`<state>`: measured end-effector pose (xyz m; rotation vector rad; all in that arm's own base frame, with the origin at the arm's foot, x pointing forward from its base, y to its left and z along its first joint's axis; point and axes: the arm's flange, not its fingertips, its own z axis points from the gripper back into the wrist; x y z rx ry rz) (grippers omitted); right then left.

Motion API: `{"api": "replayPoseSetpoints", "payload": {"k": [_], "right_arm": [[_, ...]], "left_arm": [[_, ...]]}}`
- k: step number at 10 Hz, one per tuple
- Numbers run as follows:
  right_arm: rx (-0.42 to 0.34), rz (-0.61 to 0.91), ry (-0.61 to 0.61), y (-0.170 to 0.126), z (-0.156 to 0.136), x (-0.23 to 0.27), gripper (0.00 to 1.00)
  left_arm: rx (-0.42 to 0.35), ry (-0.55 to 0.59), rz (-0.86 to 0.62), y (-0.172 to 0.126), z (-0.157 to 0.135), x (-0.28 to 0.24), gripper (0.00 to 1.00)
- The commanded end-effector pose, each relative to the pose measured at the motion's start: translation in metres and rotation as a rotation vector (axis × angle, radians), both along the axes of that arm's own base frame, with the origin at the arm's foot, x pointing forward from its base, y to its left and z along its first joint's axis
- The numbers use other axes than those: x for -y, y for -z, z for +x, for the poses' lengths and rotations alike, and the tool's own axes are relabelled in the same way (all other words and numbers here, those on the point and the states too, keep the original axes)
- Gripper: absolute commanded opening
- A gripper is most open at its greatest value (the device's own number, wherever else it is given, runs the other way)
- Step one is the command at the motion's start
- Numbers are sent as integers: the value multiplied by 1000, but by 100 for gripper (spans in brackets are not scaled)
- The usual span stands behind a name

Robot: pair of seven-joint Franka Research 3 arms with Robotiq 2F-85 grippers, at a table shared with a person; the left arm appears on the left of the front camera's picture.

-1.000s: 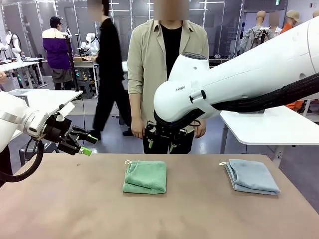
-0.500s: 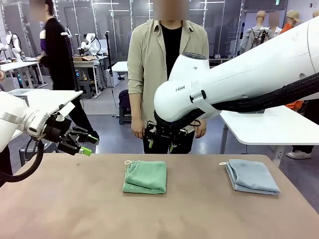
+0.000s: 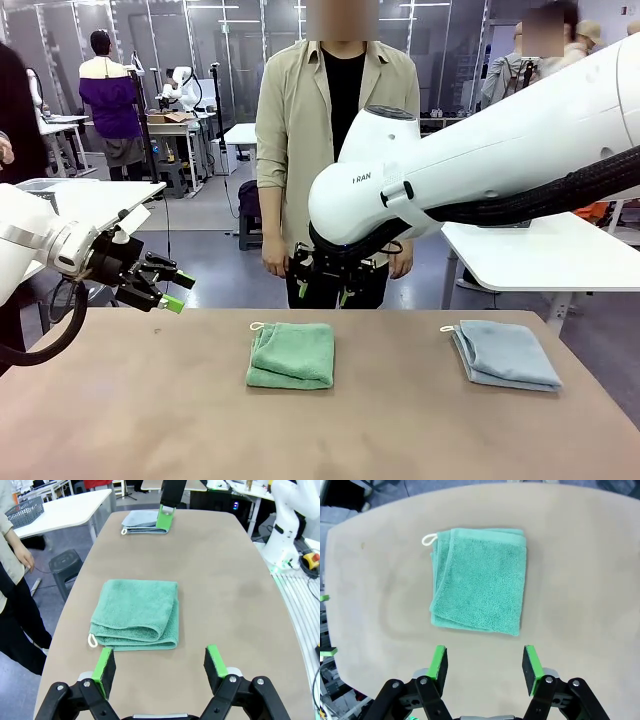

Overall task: Fold the towels and place them in the basket.
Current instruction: Stack the folded Towel with hook on the right side of the table.

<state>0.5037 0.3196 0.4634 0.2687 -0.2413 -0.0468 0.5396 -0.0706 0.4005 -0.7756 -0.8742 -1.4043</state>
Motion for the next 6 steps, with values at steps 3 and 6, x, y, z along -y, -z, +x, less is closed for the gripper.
{"api": "replayPoseSetpoints", "payload": {"k": [3, 6], "right_arm": [[-8, 1, 12, 55, 19, 5, 76], [-24, -13, 32, 97, 36, 18, 76]], "left_arm": [[-9, 0, -10, -2, -1, 0, 90], [-9, 0, -10, -2, -1, 0, 90]]}}
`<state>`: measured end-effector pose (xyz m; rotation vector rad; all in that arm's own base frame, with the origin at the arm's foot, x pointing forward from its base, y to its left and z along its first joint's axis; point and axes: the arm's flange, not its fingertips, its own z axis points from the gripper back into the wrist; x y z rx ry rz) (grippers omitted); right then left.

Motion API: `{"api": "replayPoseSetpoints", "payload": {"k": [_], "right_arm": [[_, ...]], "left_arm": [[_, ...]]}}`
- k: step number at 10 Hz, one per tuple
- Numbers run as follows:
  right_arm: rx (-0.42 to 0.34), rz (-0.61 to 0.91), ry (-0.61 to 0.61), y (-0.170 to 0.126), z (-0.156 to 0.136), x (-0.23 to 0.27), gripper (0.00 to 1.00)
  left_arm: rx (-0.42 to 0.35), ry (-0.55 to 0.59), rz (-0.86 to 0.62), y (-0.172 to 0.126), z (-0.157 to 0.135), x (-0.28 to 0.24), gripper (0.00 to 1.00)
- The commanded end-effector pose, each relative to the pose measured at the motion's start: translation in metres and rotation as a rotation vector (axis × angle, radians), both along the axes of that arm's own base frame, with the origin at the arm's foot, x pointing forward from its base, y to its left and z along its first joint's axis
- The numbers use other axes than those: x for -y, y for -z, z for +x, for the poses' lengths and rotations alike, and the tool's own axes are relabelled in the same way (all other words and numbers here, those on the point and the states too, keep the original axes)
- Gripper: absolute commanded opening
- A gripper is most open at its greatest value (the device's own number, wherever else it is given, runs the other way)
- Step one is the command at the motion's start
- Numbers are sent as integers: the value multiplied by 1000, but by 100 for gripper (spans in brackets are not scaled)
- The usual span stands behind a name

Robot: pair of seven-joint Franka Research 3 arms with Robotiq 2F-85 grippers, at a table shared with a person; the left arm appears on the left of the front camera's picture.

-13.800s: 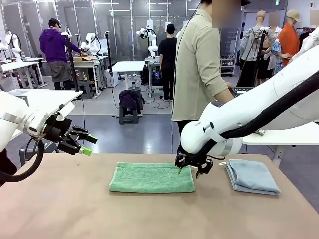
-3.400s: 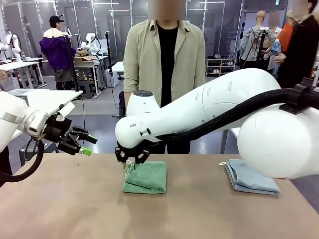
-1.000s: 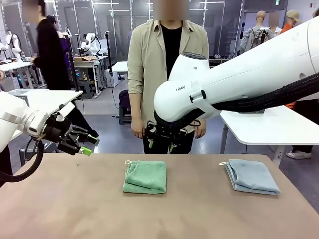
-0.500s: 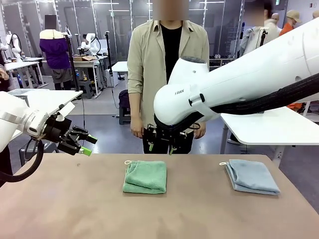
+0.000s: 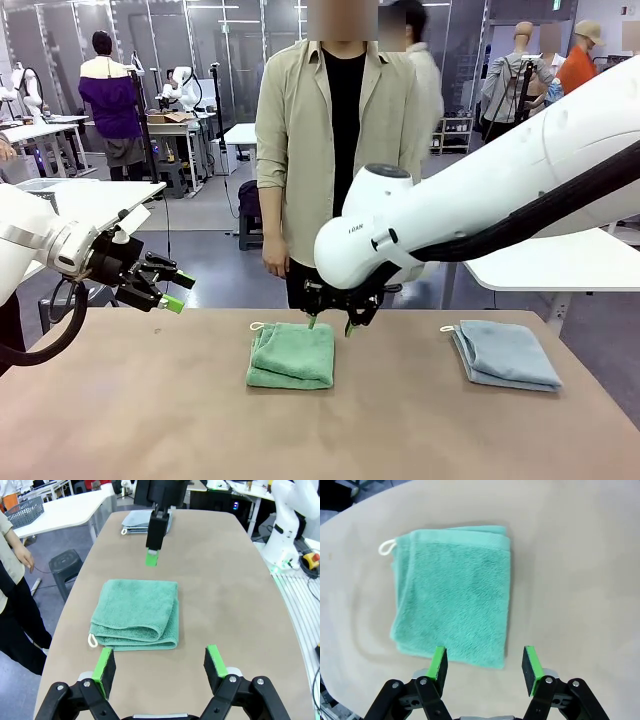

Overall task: Fold the towels and place them in the basket.
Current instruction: Stack the folded Towel with hook on the right side of the table.

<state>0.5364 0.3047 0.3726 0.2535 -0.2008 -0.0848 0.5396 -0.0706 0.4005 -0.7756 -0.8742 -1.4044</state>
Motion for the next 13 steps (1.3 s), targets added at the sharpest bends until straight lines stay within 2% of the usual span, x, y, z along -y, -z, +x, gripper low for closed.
{"api": "replayPoseSetpoints", "payload": {"k": [1, 5, 13], "right_arm": [[18, -1, -4, 16, 8, 8, 76], [6, 62, -4, 48, 19, 16, 76], [40, 96, -44, 83, 33, 3, 76]], "left_arm": [[-9, 0, -10, -2, -1, 0, 90], [-9, 0, -10, -2, -1, 0, 90], [-9, 0, -10, -2, -1, 0, 90]]}}
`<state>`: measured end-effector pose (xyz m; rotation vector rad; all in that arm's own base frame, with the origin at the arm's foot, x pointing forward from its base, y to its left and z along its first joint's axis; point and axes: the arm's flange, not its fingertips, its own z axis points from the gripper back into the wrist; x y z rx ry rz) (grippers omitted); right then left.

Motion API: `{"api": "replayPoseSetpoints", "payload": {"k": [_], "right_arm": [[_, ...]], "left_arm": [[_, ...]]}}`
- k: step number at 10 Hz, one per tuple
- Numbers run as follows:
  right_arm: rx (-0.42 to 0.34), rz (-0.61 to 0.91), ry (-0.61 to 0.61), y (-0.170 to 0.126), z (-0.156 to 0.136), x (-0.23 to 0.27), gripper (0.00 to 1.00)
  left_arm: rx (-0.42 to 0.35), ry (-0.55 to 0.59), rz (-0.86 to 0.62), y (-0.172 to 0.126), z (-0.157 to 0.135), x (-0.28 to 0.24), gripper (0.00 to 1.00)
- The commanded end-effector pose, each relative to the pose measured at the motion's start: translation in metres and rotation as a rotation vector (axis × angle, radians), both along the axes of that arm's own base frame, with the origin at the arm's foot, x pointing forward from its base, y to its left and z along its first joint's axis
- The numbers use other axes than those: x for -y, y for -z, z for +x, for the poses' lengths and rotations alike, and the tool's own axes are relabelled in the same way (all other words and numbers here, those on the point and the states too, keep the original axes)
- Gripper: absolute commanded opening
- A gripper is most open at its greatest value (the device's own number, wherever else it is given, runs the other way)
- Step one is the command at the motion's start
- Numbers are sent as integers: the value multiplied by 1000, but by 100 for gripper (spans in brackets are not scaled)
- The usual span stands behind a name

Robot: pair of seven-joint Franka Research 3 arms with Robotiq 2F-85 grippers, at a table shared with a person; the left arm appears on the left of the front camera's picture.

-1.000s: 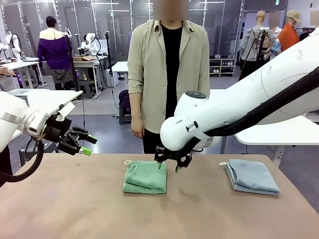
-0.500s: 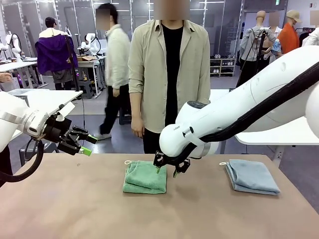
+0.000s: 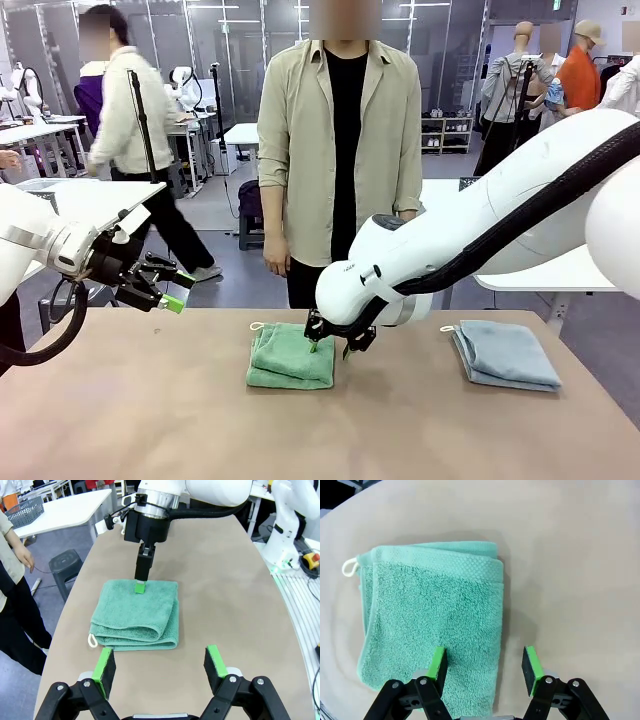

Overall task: Fold the towels and place them in the basket.
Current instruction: Stack the folded Towel with hook on the right side of the table.

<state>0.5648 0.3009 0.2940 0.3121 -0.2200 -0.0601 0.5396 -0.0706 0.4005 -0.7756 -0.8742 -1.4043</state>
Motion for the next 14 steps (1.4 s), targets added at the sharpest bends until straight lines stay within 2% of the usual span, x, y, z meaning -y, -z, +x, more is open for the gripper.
{"api": "replayPoseSetpoints", "payload": {"k": [1, 2, 3, 4, 5, 6, 7, 8, 9, 10, 12, 14], "right_arm": [[4, 54, -16, 6, 6, -1, 76], [-6, 62, -11, 7, 6, -2, 57], [-8, 64, -12, 7, 6, -1, 57], [-5, 64, -14, 7, 6, -1, 38], [-6, 65, -13, 7, 6, -1, 51], [-6, 65, -13, 7, 6, -1, 18], [-9, 63, -14, 6, 6, -1, 31], [-14, 61, -17, 5, 5, -1, 0], [-20, 57, -24, 2, 5, -1, 11], [-26, 55, -33, 0, 5, -2, 0], [-37, 29, -40, -7, 6, 1, 0], [-14, 35, -7, 0, 5, -7, 0]], "left_arm": [[-9, 0, -10, -2, -1, 0, 90], [-9, 0, -10, -2, -1, 0, 90], [-9, 0, -10, -2, -1, 0, 90], [-9, 0, -10, -2, -1, 0, 90], [-9, 0, -10, -2, -1, 0, 90], [-9, 0, -10, -2, -1, 0, 90], [-9, 0, -10, -2, -1, 0, 90], [-9, 0, -10, -2, -1, 0, 90], [-9, 0, -10, -2, -1, 0, 90], [-9, 0, -10, -2, -1, 0, 90], [-9, 0, -10, -2, -1, 0, 90], [-9, 0, -10, -2, -1, 0, 90]]}}
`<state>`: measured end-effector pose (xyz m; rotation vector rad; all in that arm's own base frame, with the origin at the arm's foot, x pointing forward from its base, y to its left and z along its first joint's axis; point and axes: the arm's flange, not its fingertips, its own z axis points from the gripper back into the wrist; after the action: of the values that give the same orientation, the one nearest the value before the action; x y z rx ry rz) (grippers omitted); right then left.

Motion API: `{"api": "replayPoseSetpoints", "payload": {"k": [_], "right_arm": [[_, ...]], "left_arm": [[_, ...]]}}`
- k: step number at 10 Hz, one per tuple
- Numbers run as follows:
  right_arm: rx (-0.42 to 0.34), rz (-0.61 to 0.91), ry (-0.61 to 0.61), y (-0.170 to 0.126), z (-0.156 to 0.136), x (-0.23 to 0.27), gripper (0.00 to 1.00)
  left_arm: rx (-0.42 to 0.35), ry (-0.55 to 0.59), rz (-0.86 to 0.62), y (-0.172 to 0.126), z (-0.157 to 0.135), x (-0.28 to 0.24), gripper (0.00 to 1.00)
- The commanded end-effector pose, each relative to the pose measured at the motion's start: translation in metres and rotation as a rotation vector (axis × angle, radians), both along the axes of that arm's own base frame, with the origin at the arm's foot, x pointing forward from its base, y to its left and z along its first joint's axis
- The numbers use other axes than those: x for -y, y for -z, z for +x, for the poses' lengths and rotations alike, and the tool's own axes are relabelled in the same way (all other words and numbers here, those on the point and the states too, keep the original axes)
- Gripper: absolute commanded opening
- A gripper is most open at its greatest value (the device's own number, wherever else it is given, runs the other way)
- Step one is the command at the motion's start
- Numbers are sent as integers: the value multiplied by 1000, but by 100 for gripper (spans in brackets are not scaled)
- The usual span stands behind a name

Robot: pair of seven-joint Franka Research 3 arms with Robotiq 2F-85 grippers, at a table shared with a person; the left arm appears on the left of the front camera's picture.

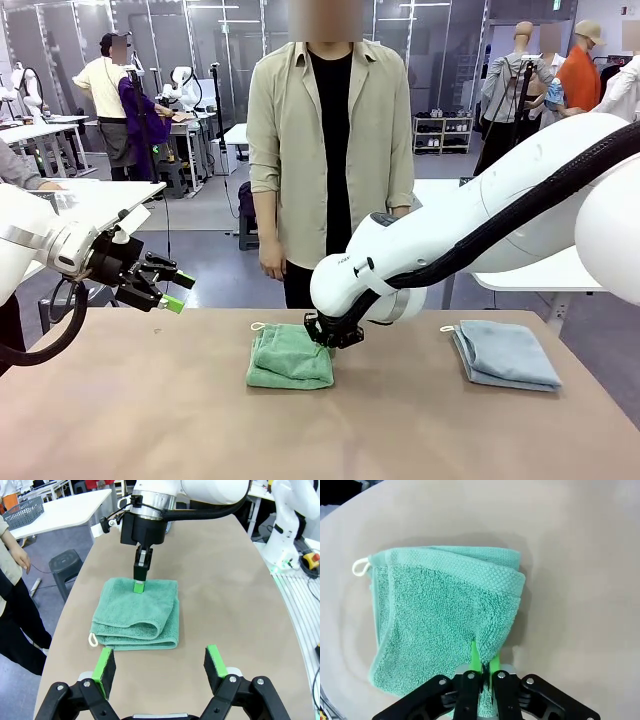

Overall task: Fold the towels and place them in the basket.
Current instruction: Stack the folded Towel with hook on the right side of the table.

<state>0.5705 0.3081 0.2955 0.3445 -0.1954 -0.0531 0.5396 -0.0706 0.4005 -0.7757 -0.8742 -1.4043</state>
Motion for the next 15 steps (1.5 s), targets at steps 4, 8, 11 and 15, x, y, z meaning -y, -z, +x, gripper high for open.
{"api": "replayPoseSetpoints", "payload": {"k": [4, 8, 11, 15], "right_arm": [[7, 3, 7, 2, 0, 0, 0], [44, -59, -42, -29, -9, 18, 7], [173, -179, -59, -87, -33, 66, 7], [250, -402, -80, -144, -66, 127, 7]], "left_arm": [[-9, 0, -10, -2, -1, 0, 90], [-9, 0, -10, -2, -1, 0, 90], [-9, 0, -10, -2, -1, 0, 90], [-9, 0, -10, -2, -1, 0, 90]]}}
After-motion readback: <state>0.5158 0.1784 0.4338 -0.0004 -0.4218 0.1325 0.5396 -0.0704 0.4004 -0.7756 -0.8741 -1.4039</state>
